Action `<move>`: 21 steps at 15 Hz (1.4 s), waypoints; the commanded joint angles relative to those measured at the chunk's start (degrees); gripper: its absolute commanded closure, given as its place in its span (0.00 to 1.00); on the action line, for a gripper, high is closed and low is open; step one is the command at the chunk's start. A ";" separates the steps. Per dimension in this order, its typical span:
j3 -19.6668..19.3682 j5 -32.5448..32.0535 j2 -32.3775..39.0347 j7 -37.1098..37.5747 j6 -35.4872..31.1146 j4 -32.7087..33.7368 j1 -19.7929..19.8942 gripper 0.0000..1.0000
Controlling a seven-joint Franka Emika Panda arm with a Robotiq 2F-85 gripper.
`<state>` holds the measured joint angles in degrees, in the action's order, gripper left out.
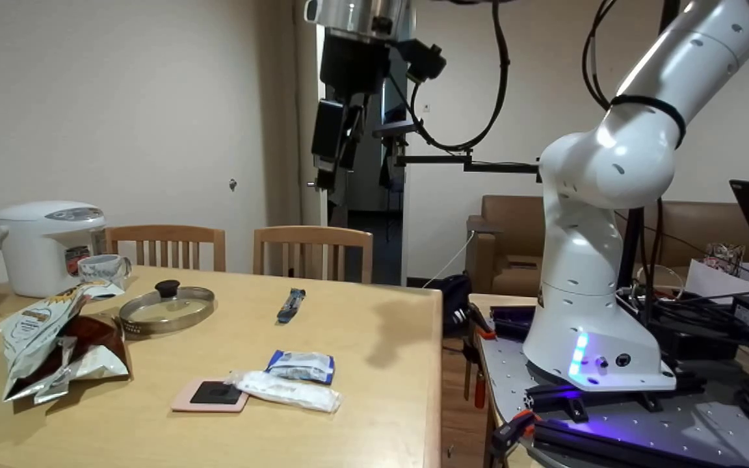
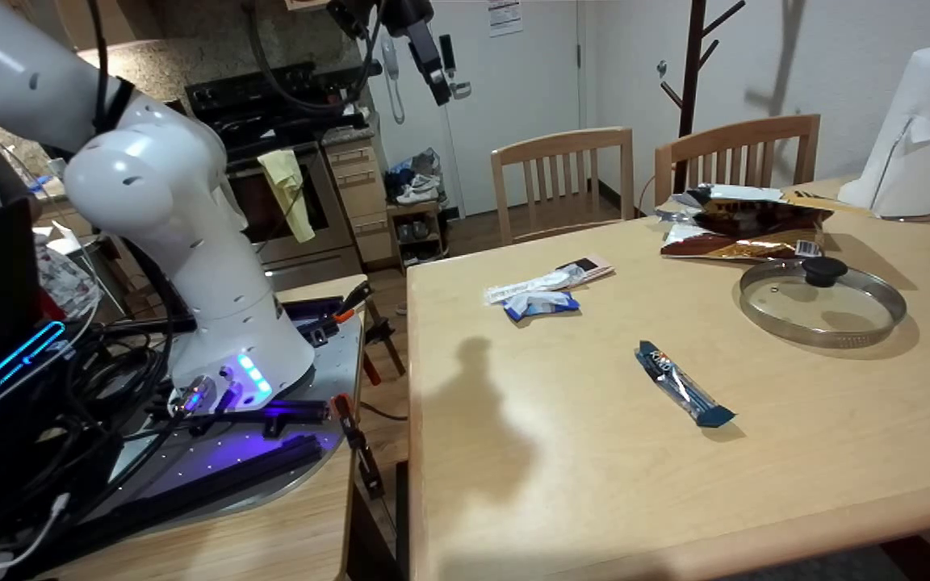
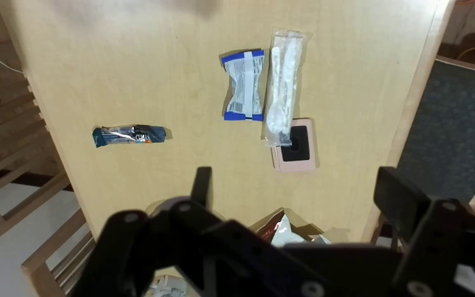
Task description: Pick the packet on the right and move it to the left
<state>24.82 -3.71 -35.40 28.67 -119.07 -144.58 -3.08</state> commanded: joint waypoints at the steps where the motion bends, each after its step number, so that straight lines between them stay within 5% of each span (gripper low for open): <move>1: -1.61 -3.43 2.78 1.20 -1.07 1.13 1.13 0.00; 8: -8.08 -5.13 7.89 -1.68 1.09 5.14 2.83 0.00; 21: -18.75 3.78 17.90 -12.68 1.65 10.30 1.31 0.00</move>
<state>8.04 -3.06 -21.02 19.46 -118.32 -135.70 -1.25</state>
